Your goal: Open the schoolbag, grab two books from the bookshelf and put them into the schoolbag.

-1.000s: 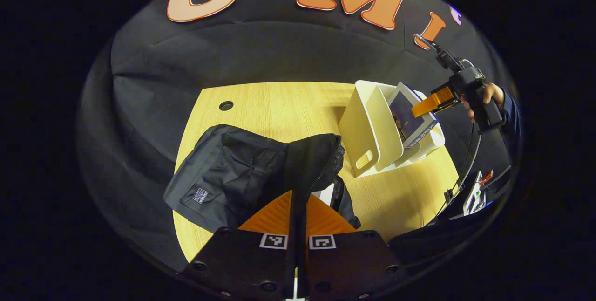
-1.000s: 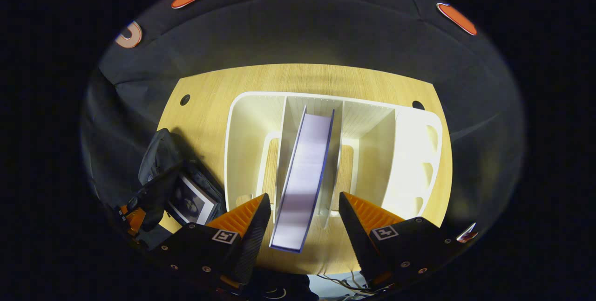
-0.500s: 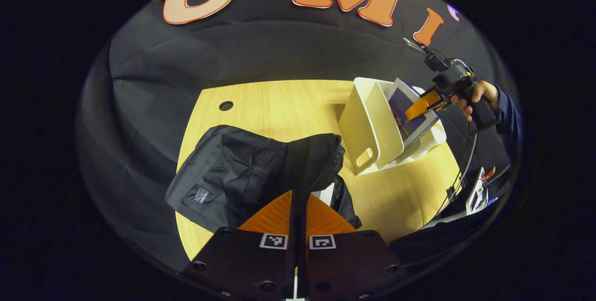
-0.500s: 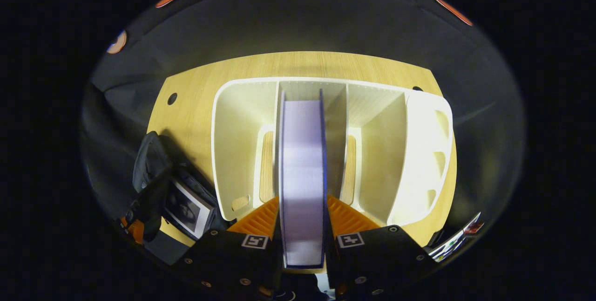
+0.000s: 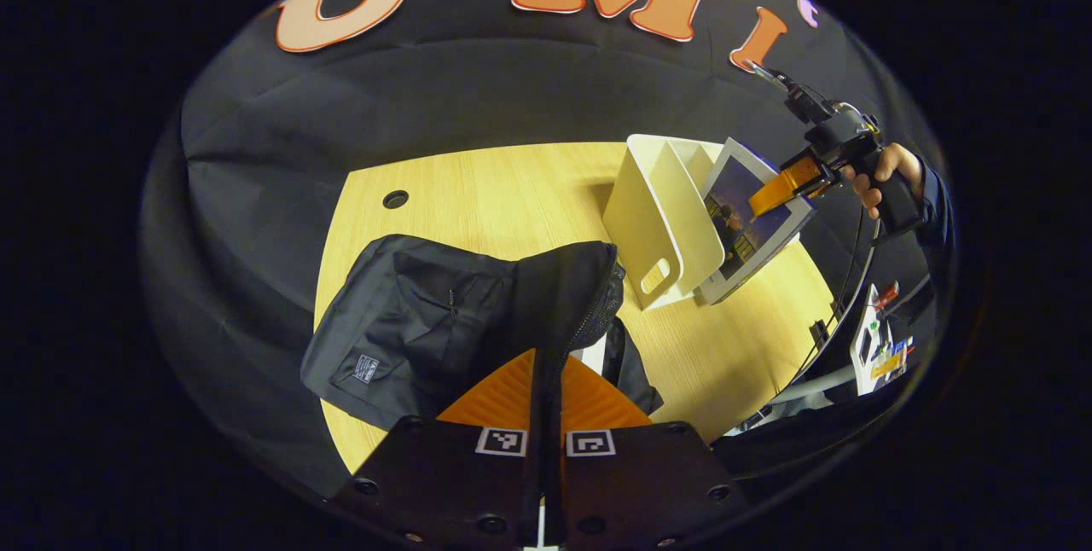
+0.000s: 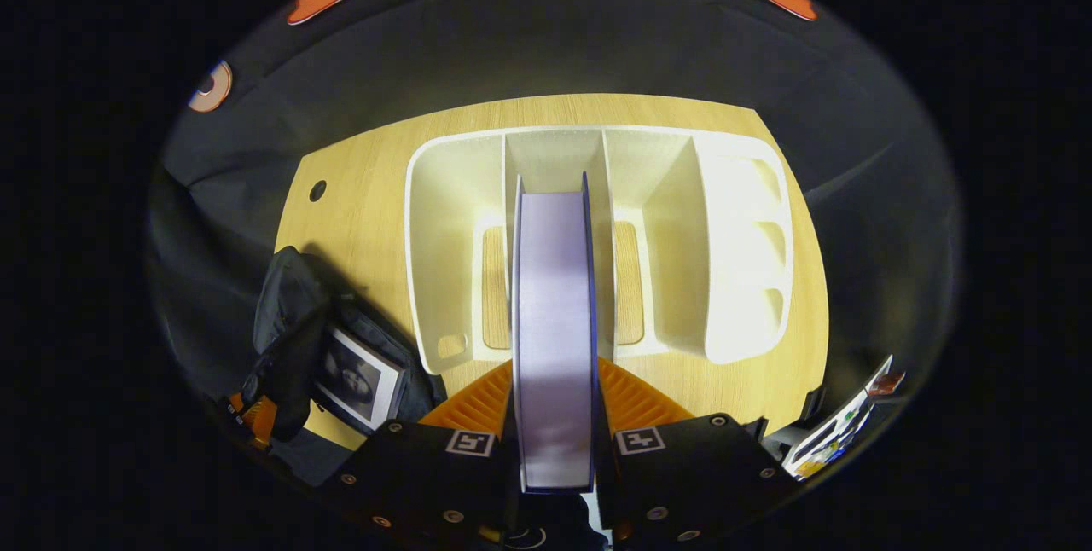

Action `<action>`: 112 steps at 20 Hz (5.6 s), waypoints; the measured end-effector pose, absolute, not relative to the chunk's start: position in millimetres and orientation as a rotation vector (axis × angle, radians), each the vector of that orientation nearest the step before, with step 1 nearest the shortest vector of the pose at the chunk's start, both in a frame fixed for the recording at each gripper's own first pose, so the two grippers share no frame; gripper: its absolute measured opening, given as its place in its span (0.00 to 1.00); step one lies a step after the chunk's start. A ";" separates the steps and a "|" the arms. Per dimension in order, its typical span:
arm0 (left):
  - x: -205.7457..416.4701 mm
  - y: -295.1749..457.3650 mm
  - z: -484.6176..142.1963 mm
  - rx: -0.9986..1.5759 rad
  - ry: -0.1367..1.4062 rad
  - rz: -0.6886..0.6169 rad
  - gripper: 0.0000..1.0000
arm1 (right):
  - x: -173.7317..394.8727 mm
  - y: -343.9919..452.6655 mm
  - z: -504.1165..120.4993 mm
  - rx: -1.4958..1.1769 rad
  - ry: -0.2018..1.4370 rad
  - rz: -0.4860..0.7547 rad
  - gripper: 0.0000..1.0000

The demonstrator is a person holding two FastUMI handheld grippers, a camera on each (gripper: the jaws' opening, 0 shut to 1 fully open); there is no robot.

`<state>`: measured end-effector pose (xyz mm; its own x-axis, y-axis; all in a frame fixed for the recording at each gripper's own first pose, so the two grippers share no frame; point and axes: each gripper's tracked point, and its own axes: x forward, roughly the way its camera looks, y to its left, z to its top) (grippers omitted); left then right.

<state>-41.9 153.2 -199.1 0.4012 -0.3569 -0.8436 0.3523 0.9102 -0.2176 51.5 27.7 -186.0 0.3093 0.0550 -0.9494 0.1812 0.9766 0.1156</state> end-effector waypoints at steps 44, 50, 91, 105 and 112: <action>-32.8 154.1 -190.9 0.123 1.042 -0.716 0.03 | -104.7 164.8 -146.9 0.940 0.901 0.075 0.34; -30.0 155.4 -183.3 0.108 1.035 -0.705 0.03 | -88.3 207.5 -166.1 1.016 0.893 0.169 0.34; -28.7 116.4 -173.8 0.085 0.994 -0.600 0.02 | -26.6 328.6 -257.2 0.976 0.958 0.342 0.55; -65.7 73.4 -177.8 0.038 0.971 -0.433 0.23 | -58.9 208.6 -237.8 0.733 0.911 0.357 0.92; -82.1 33.6 -164.0 -0.006 0.913 -0.404 0.53 | -68.9 145.2 -218.3 0.649 0.861 0.338 0.93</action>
<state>-82.1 33.6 -164.0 0.5418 -0.3426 -0.7675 0.3379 0.9249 -0.1744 -68.9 145.2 -218.3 0.6161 0.5212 -0.5905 -0.0197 0.7597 0.6500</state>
